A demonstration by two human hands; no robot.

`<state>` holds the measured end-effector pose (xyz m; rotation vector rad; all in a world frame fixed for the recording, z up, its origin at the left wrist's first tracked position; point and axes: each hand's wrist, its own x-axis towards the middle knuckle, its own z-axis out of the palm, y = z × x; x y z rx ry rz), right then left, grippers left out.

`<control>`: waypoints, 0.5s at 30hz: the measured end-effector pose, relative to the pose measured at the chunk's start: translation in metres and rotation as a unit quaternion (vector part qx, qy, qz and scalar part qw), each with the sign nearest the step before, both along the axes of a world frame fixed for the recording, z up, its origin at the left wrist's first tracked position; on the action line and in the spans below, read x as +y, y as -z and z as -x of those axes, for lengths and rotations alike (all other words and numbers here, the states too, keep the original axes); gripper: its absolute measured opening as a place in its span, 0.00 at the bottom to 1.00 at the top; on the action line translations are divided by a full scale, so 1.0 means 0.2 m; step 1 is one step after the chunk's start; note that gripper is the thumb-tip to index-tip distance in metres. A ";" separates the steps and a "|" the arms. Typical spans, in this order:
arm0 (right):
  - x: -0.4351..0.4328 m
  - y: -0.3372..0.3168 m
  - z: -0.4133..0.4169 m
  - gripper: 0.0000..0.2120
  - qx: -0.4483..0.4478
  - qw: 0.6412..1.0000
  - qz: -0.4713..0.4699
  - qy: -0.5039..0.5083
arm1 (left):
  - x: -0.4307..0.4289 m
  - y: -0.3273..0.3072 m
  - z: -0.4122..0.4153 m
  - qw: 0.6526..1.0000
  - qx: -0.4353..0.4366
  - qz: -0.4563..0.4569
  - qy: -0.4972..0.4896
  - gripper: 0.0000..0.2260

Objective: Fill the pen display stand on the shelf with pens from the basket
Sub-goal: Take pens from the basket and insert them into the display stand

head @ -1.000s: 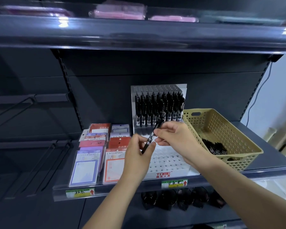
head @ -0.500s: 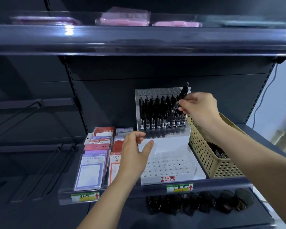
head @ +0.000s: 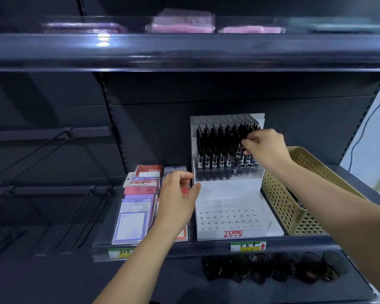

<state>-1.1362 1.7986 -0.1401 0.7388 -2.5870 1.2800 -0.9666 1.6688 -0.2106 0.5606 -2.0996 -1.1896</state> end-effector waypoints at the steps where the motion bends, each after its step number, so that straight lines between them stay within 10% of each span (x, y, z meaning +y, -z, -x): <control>1: 0.00 0.01 0.00 0.08 -0.001 1.000 -0.011 0.001 | 0.00 0.00 0.00 1.000 0.003 0.000 0.001 0.09; 15: -0.02 0.08 0.01 0.12 -0.020 0.998 -0.058 -0.007 | 0.04 -0.02 0.01 1.000 0.005 -0.019 0.013 0.09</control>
